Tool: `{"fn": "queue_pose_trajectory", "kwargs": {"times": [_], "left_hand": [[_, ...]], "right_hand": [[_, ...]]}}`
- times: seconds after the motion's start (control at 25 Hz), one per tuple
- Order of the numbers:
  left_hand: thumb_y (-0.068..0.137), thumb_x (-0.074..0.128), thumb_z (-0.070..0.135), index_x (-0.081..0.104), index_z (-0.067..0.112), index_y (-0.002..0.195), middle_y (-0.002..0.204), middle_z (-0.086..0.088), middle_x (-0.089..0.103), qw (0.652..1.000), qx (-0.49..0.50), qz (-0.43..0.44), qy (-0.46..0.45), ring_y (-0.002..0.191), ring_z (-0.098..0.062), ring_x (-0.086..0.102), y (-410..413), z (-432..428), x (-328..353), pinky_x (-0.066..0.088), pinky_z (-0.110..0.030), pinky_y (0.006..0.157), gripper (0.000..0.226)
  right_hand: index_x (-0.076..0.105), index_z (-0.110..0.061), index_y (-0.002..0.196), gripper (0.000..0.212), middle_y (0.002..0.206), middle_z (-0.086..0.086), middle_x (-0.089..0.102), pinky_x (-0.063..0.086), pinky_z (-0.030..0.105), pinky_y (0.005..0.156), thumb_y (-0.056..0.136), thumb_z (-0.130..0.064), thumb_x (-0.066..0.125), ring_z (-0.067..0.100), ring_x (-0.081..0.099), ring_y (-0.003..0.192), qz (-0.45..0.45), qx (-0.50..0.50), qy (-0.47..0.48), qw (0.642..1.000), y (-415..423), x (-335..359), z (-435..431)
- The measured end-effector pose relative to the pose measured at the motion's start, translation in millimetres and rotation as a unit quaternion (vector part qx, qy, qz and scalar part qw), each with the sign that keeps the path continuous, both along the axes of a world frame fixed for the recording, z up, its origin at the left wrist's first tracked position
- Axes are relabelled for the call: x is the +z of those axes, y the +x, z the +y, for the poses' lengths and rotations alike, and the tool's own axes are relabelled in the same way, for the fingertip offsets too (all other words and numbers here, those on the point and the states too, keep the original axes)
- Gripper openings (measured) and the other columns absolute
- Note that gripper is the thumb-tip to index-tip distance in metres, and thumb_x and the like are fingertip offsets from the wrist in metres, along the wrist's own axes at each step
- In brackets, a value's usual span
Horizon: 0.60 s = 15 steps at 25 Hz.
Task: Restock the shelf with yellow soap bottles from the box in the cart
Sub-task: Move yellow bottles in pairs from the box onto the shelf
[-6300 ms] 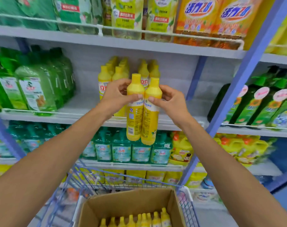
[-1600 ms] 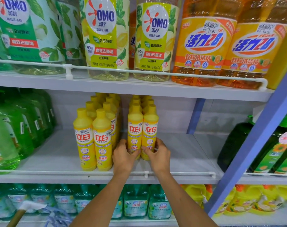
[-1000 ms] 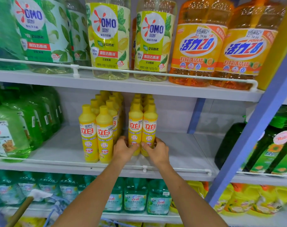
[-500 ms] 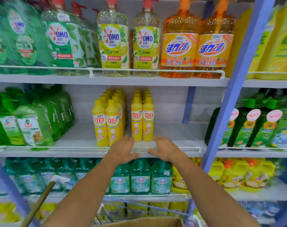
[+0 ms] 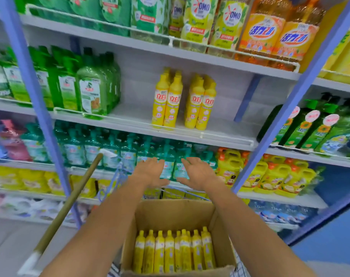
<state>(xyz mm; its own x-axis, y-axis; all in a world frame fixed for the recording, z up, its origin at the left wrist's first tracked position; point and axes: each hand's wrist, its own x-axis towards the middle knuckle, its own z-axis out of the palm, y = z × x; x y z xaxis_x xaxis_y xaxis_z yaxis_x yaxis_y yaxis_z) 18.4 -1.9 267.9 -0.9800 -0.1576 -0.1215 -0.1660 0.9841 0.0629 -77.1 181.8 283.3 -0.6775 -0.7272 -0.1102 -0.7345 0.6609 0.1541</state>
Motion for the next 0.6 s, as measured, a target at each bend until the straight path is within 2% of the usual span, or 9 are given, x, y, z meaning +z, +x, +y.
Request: {"fn": "queue_pose_trajectory", "kwargs": {"times": [0.2, 0.44, 0.6], "left_hand": [[0.088, 0.053, 0.069, 0.028, 0.012, 0.152, 0.149, -0.017, 0.04, 1.0, 0.002, -0.023, 0.02, 0.137, -0.036, 0.039, 22, 7, -41, 0.038, -0.051, 0.111, 0.089], [0.086, 0.055, 0.069, 0.032, 0.013, 0.15, 0.156, -0.015, 0.034, 0.994, 0.013, -0.098, 0.042, 0.146, -0.033, 0.03, 32, 27, -127, 0.026, -0.048, 0.119, 0.089], [0.085, 0.055, 0.068, 0.04, 0.014, 0.143, 0.147, -0.015, 0.044, 0.981, 0.04, -0.175, 0.072, 0.14, -0.034, 0.038, 30, 41, -191, 0.032, -0.046, 0.115, 0.08]], "right_hand": [[0.015, -0.014, 0.16, 0.087, 0.164, 0.012, 0.02, 0.033, 0.053, 0.117, 0.095, -0.063, 0.049, 0.034, 0.022, 0.15, -0.037, -0.006, 0.014, 0.999, 27, -46, -2], [0.024, -0.013, 0.156, 0.085, 0.159, 0.012, 0.029, 0.04, 0.052, 0.112, 0.092, -0.057, 0.059, 0.035, 0.029, 0.146, -0.126, -0.033, 0.015, 0.991, 30, -138, 17], [0.036, -0.009, 0.149, 0.08, 0.15, 0.013, 0.039, 0.048, 0.051, 0.101, 0.091, -0.061, 0.056, 0.035, 0.039, 0.136, -0.195, -0.053, 0.034, 0.979, 18, -211, 39]]}}
